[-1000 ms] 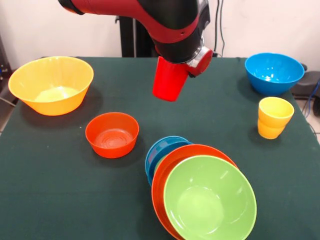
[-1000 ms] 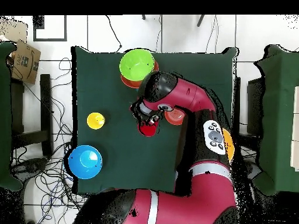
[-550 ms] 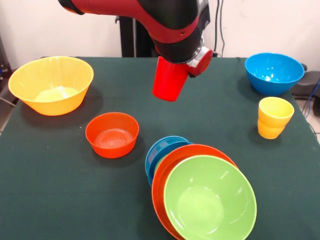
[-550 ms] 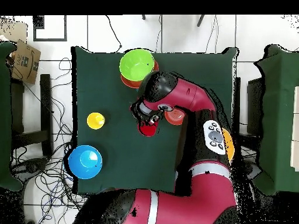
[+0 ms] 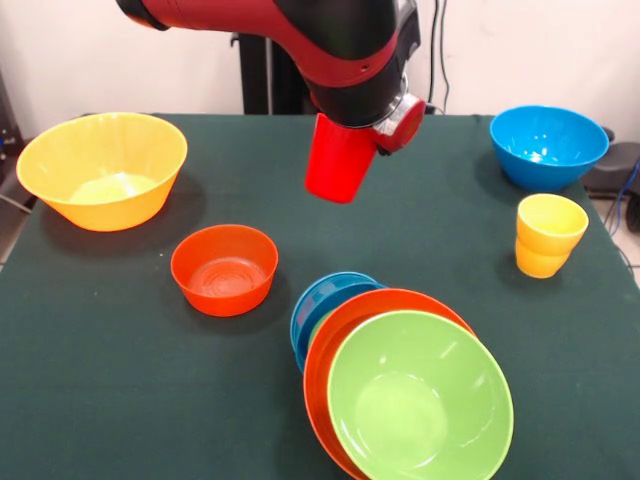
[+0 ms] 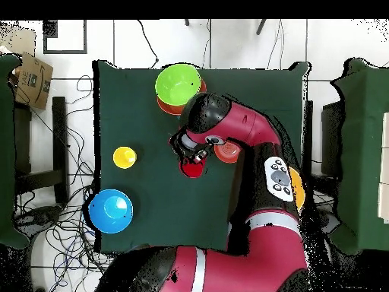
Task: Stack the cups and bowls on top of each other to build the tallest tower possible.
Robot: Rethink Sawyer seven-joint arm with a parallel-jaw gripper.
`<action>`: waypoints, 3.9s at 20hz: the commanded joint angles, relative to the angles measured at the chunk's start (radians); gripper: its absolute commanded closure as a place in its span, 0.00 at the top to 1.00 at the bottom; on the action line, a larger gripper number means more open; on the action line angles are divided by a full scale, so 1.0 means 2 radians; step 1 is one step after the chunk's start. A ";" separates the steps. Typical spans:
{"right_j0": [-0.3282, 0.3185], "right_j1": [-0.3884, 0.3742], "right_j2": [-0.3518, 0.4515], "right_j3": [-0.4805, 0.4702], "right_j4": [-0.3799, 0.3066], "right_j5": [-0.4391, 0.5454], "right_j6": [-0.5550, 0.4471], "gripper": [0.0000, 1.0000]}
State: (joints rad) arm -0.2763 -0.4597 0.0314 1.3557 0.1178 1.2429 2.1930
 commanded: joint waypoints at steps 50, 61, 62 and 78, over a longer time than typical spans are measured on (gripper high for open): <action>-0.050 0.026 0.054 -0.050 -0.137 -0.064 -0.101 0.00; -0.054 0.026 0.055 -0.064 -0.188 -0.096 -0.113 1.00; -0.055 0.026 0.056 -0.062 -0.189 -0.096 -0.113 1.00; -0.057 0.015 0.058 -0.037 -0.214 -0.138 -0.097 1.00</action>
State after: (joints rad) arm -0.3866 -0.4131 0.0684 1.2827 -0.2095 1.0611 2.1930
